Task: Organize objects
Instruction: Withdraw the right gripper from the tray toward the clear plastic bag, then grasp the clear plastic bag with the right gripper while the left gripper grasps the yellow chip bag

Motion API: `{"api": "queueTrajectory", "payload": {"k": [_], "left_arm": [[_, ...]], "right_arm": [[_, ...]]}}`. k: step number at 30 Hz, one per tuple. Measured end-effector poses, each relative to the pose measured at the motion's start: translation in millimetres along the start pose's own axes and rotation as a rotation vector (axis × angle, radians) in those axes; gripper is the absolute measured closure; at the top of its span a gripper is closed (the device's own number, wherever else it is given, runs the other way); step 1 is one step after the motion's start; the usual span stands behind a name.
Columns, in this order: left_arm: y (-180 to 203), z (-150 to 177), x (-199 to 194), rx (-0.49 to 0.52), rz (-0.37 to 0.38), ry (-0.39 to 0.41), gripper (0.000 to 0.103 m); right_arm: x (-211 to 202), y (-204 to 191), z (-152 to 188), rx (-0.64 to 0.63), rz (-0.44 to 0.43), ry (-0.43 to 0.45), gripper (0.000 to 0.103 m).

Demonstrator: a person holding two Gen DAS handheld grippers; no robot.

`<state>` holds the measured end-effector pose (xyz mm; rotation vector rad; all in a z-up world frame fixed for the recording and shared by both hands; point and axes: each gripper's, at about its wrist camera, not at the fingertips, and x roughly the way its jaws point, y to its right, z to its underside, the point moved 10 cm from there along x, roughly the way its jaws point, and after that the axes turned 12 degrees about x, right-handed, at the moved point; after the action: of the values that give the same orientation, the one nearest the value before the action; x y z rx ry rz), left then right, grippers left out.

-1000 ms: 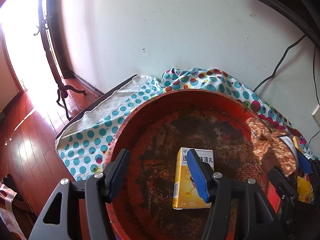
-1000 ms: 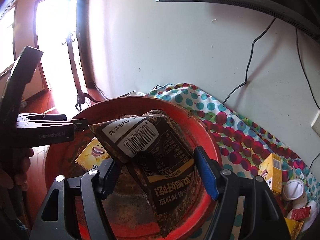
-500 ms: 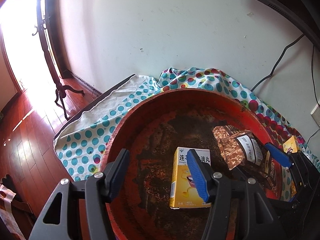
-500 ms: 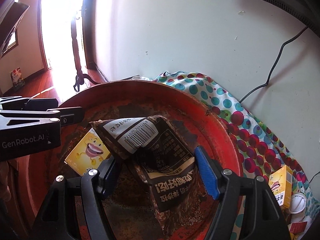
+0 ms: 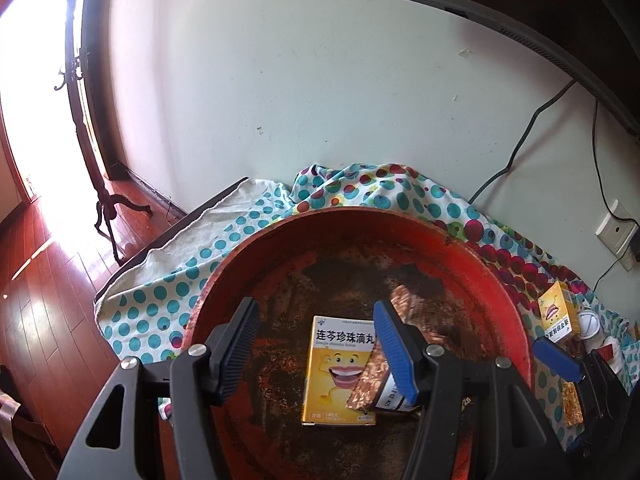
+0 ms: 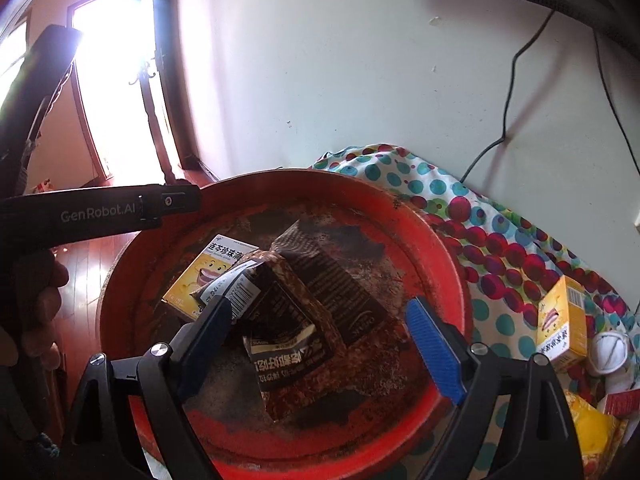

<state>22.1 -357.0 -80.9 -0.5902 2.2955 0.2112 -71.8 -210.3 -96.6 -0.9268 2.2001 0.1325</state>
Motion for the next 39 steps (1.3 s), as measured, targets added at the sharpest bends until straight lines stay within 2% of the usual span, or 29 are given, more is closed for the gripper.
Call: {"api": "queueTrajectory", "payload": {"k": [5,9,13,18,22,26,31,37,39], "left_arm": [[44.6,-7.4,-7.3,0.123,0.053,0.038,0.041],[94.6,-4.5,-11.3,0.257,0.109,0.053,0.041],[155.5,4.9,-19.7,0.366,0.217,0.067,0.041],[225.4,27.7,-28.1,0.531,0.295,0.092,0.041],[267.5,46.4,-34.0,0.614,0.345,0.121,0.041],[299.9,64.6,-43.5,0.719,0.377,0.167,0.041],[327.8,86.8,-53.2,0.821,0.428,0.194,0.041],[335.2,97.9,-50.8,0.816,0.498,0.168,0.04],[334.9,98.8,-48.5,0.802,0.51,0.156,0.039]], "right_arm": [[-62.3,45.5,7.3,0.06,0.048,0.068,0.015],[-119.2,105.4,26.5,0.111,0.164,0.106,0.015],[-172.0,172.5,56.8,0.179,0.312,0.128,0.015],[-214.4,244.7,103.9,0.257,0.472,0.099,0.015],[-218.0,283.5,135.5,0.314,0.536,0.047,0.016],[-207.6,299.8,157.5,0.359,0.529,0.002,0.022],[-190.9,307.0,166.0,0.383,0.495,-0.034,0.029],[-181.5,315.7,169.7,0.402,0.48,-0.046,0.031],[-180.4,315.0,168.3,0.396,0.475,-0.042,0.039]]}}
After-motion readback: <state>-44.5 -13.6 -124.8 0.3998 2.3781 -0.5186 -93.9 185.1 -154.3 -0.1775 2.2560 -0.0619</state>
